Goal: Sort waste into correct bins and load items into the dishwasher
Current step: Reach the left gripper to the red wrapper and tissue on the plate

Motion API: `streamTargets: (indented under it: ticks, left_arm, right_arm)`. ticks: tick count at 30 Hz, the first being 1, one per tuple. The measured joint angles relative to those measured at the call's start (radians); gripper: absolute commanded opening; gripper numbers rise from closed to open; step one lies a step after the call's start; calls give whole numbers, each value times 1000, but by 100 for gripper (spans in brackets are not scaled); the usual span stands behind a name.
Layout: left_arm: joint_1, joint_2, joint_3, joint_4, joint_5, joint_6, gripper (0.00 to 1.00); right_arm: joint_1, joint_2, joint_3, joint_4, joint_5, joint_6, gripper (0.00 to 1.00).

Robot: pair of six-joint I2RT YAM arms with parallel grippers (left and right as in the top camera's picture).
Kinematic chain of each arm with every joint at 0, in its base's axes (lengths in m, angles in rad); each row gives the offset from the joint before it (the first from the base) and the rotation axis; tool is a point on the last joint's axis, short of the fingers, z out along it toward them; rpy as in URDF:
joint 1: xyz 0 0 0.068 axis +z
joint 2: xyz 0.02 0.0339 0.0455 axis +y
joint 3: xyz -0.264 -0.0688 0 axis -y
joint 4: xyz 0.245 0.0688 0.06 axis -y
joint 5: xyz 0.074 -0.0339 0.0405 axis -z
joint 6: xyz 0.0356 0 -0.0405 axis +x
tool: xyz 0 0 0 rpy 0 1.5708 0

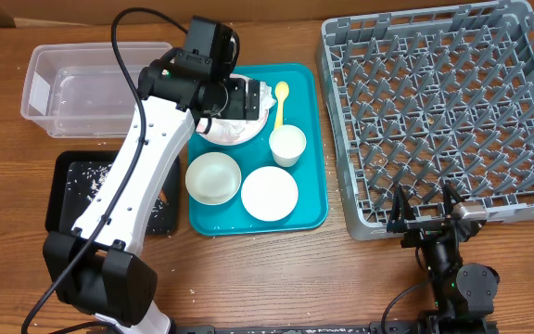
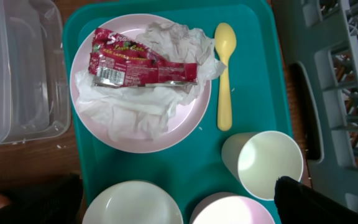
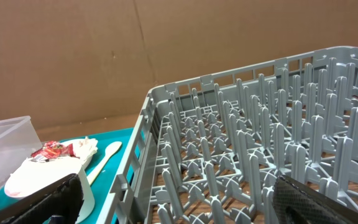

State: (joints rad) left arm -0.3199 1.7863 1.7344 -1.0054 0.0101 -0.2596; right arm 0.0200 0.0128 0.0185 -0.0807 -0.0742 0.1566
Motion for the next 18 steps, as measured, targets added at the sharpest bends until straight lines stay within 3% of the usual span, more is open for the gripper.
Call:
streamTargets:
  ticks: [3,9,18]
  left_arm:
    - [2,2,35,-33,5,4,94]
    - [49,14,214,-180,33,34,100]
    - [77,33,253,-8,70,77,100]
  right_arm:
    - [0,0,0,0,0,0,100]
    - [0,0,0,0,0,0,100]
    - [0,0,0,0,0,0,100]
